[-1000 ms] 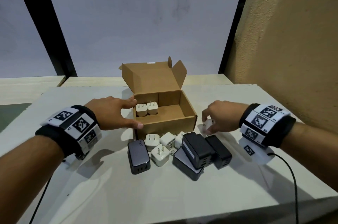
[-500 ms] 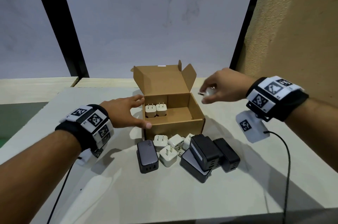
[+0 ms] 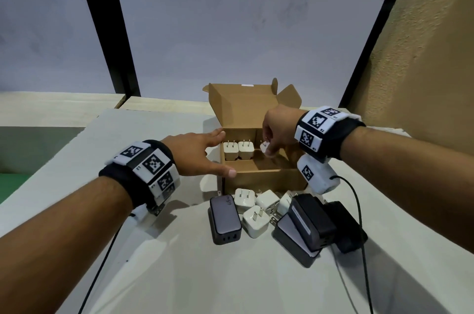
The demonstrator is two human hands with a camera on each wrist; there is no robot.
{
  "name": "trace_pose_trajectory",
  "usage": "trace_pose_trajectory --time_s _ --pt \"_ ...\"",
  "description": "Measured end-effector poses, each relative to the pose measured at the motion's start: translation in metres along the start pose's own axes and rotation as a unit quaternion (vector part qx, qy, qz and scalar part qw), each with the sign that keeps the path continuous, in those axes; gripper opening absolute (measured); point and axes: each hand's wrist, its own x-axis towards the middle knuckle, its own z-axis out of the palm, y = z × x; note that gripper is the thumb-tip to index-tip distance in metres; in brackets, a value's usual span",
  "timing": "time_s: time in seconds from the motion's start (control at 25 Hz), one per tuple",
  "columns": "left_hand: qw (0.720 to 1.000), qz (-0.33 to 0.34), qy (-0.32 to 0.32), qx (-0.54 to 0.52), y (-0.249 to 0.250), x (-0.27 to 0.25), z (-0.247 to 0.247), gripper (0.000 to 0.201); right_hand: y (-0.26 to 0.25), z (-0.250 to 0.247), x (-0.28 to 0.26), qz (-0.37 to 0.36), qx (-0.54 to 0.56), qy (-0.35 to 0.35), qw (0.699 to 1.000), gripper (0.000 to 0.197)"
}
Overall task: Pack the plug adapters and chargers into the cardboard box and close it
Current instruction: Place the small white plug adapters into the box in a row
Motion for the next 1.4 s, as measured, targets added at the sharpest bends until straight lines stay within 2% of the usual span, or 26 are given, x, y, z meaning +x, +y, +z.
trace_pose_trajectory --time_s 0.08,0.28,0.56,0.76,0.88,0.96,1.04,1.4 --pt "1.000 0.001 -0.002 -0.014 -0.003 0.003 0.000 0.112 0.001 0.000 0.008 0.010 -0.001 0.009 1.000 0.035" --pt "1.000 0.003 0.004 -0.016 -0.003 0.004 0.001 0.109 -0.004 0.004 0.013 0.007 -0.022 -0.045 0.999 0.038" --pt "1.000 0.007 0.008 -0.010 -0.004 0.003 -0.001 0.108 -0.009 0.003 0.013 0.004 -0.056 -0.078 0.995 0.042" --pt "1.000 0.004 0.017 0.002 -0.003 0.002 -0.002 0.108 -0.006 -0.001 0.007 -0.001 -0.112 -0.057 0.992 0.051" --pt "1.000 0.003 0.016 0.009 -0.003 0.002 -0.003 0.109 0.003 -0.012 -0.006 0.008 -0.095 -0.042 0.995 0.040" --pt "1.000 0.002 0.014 0.011 -0.003 0.003 -0.002 0.110 0.009 -0.010 -0.015 -0.023 -0.076 -0.085 0.993 0.033" --pt "1.000 -0.001 0.013 0.018 -0.003 0.004 -0.003 0.111 0.011 -0.002 -0.022 -0.042 -0.078 -0.120 0.989 0.036" --pt "0.999 -0.001 0.017 0.032 -0.002 0.003 -0.005 0.110 0.008 0.015 -0.007 -0.049 -0.088 -0.101 0.990 0.049"
